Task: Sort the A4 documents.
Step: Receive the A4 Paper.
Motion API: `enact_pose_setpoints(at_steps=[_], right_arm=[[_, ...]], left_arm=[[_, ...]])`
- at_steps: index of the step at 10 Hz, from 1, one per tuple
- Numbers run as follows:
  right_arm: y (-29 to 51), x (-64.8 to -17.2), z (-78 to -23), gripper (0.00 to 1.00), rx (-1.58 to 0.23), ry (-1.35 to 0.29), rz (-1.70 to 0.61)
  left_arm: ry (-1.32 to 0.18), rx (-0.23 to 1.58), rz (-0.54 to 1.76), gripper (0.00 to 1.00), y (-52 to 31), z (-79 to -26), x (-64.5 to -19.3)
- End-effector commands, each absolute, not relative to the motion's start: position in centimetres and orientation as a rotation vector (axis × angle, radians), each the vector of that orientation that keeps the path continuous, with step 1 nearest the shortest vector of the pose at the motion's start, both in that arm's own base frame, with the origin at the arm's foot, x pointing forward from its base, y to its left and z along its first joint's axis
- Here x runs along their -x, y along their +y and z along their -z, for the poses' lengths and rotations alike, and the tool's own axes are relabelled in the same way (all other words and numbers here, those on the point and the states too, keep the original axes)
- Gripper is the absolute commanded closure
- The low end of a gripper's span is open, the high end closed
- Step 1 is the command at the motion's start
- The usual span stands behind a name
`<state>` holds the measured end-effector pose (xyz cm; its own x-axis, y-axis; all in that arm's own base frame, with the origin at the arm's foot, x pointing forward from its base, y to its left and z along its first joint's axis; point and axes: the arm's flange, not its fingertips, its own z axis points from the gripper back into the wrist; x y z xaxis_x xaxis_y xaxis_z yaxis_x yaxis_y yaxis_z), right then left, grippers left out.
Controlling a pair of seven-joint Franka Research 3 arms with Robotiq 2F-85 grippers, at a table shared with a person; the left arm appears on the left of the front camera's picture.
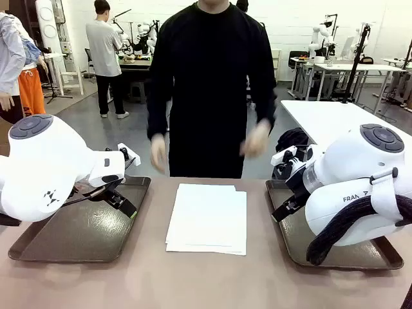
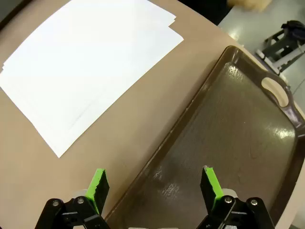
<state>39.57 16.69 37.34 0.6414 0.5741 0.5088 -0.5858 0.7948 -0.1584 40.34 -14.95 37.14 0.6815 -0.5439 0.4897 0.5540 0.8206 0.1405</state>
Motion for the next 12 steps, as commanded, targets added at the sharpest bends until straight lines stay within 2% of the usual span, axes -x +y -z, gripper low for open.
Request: enact_pose_setpoints(at_steps=[1,12], right_arm=[[16.69,-39.57,-37.34,0.0,-0.022,-0.572,-0.661],[16.69,-39.57,-37.34,0.0,-0.022,-0.572,-0.661]], left_arm=[[-0.543,0.02,0.616,0.0,-14.96,-37.15,-40.34],[-0.543,0.02,0.616,0.0,-14.96,-37.15,-40.34]])
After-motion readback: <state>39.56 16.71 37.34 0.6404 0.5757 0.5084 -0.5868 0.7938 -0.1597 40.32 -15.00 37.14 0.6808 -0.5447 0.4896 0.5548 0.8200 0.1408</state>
